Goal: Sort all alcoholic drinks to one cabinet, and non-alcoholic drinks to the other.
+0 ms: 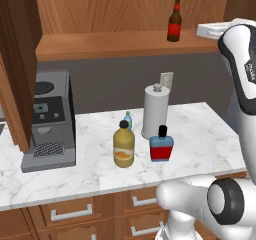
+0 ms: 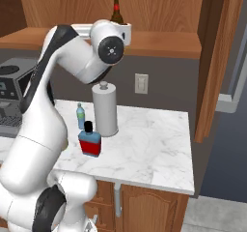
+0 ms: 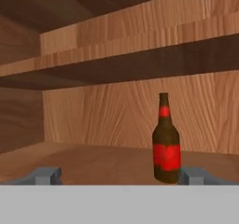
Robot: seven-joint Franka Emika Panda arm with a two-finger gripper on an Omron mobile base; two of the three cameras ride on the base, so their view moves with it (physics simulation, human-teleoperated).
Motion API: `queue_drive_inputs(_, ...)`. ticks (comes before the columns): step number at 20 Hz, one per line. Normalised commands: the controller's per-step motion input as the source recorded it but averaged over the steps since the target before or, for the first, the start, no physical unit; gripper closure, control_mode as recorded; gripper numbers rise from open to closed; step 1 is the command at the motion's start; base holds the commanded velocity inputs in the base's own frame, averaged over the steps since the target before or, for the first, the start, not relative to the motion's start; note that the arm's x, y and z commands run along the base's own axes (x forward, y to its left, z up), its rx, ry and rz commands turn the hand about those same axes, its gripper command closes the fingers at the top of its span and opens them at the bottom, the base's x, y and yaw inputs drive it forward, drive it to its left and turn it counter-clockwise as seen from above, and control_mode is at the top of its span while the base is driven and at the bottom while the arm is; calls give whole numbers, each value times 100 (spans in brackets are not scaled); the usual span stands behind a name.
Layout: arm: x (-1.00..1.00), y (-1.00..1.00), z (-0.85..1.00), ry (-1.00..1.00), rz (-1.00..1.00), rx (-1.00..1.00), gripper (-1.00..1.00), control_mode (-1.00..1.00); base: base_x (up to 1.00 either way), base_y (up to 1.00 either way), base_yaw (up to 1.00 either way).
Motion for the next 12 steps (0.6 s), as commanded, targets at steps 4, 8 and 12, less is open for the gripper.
queue_drive_inputs(4,-45,0,-59,20,17,-7,-100,-100,0,0,0)
queue_drive_inputs(8,-43,0,-76,18,19,-2,-100,-100,0,0,0)
queue_drive_inputs(12,-35,0,-87,10,18,0,-100,-100,0,0,0)
